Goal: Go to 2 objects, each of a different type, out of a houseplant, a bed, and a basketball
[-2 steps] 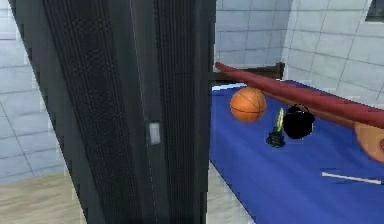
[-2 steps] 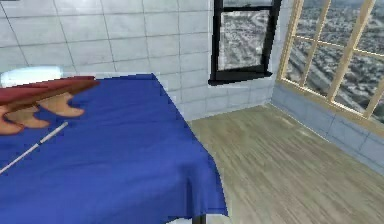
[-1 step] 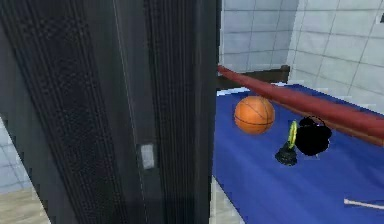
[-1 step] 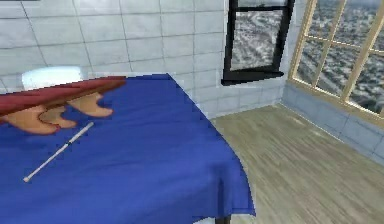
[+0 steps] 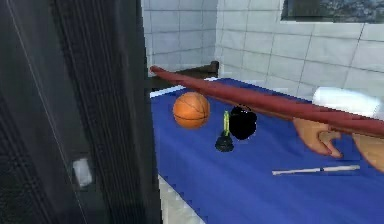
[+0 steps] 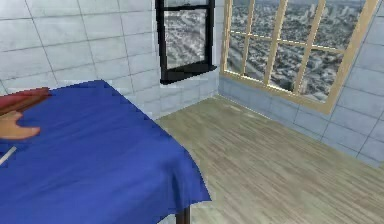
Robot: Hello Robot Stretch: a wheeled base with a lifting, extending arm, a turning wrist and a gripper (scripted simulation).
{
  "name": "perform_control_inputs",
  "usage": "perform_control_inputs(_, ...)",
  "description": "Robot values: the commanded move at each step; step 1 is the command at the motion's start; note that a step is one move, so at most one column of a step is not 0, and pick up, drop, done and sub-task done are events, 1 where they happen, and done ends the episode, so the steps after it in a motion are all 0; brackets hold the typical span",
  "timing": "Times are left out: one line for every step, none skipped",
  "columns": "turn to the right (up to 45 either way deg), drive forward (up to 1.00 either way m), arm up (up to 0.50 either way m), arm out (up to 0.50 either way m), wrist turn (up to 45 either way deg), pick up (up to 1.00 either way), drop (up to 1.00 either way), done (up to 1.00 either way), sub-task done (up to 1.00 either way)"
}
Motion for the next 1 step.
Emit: perform_control_inputs(0.0,0.00,0.00,0.00,0.0,0.00,0.00,1.00,0.00)
